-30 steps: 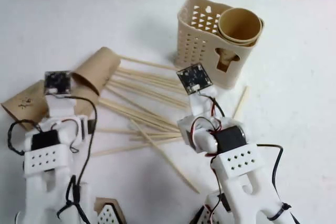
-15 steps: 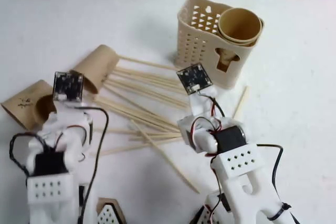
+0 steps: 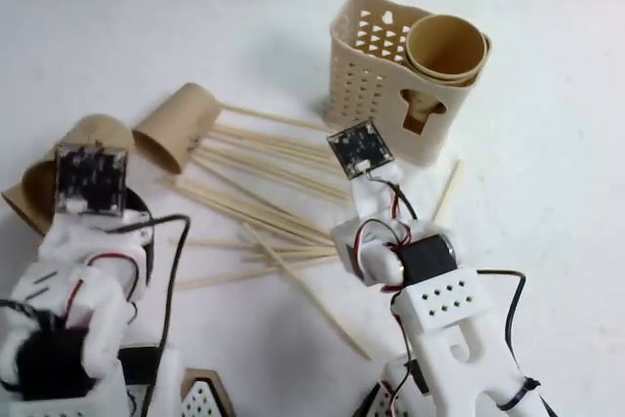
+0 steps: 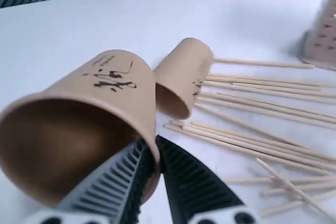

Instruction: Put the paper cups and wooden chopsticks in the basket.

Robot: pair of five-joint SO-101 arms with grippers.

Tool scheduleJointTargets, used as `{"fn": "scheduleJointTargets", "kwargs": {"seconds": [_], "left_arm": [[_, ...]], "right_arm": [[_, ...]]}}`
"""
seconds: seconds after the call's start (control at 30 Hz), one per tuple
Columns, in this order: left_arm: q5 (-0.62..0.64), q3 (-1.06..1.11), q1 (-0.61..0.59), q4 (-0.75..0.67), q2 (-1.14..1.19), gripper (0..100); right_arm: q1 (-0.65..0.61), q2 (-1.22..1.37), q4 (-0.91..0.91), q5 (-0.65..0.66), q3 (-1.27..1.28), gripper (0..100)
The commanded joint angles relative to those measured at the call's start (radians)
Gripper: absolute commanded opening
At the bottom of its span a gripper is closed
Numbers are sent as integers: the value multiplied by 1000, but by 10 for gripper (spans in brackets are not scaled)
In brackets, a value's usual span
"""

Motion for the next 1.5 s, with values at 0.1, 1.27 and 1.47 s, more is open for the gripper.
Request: {"fn": "scheduleJointTargets", "kwargs": {"seconds": [0.1,1.27,1.47], "left_arm": [[-46,-448,191,157,384,21],[-256,-2071,792,292,1719,22],[-258,-2093,831,203,1804,22]], "right_arm": [[-39,-22,-56,115,44,20],[-127,-25,-231,279,218,19],[-127,-25,-231,279,219,19]]}}
